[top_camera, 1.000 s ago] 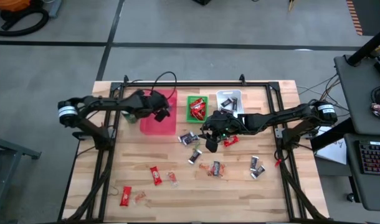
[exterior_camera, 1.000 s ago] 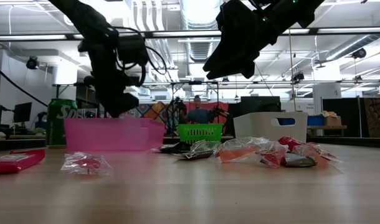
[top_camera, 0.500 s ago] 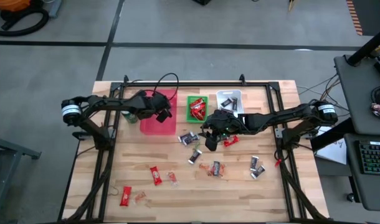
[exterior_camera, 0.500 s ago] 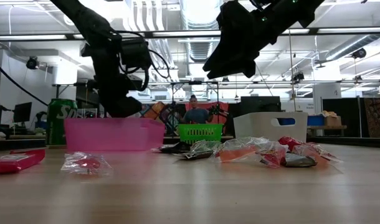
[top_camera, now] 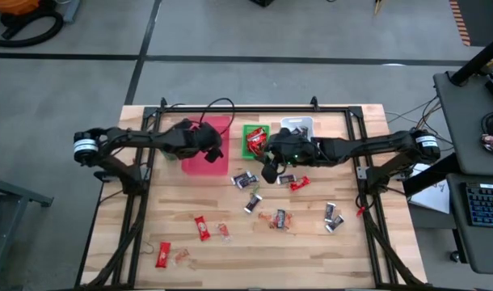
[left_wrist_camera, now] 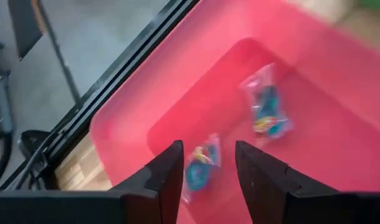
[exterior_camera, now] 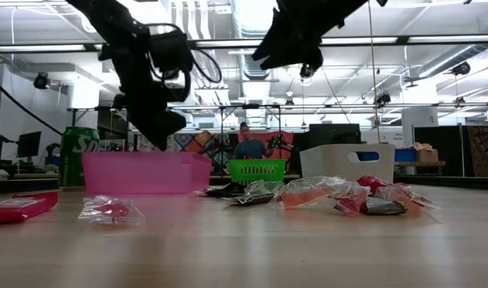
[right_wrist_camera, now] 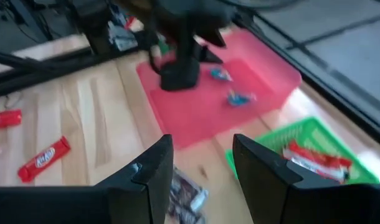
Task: Sort candy
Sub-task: Put the orange gummy into the red bin
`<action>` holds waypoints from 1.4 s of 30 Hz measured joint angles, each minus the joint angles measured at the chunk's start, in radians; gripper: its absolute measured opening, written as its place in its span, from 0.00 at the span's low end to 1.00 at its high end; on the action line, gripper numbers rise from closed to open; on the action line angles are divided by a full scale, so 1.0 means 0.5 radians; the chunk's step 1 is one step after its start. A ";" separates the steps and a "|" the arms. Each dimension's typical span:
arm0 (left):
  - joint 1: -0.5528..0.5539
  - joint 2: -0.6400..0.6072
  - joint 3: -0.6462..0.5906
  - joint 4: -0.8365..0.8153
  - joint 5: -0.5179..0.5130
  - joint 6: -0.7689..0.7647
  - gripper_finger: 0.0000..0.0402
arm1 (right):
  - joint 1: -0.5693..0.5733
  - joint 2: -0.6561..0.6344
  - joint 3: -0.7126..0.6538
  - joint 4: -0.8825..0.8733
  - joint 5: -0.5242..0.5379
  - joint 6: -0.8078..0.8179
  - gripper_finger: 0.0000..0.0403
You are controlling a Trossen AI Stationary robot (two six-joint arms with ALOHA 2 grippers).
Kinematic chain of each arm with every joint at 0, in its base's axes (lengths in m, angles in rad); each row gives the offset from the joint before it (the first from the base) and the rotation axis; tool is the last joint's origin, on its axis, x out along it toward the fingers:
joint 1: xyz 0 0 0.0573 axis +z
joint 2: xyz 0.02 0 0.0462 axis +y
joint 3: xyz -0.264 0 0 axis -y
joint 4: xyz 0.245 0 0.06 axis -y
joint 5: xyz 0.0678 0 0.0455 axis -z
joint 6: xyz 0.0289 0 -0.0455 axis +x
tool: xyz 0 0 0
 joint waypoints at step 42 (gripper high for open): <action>-1.549 -0.219 -0.001 0.464 0.001 0.056 0.32 | 0.690 0.111 -0.240 -0.320 -0.137 0.037 0.39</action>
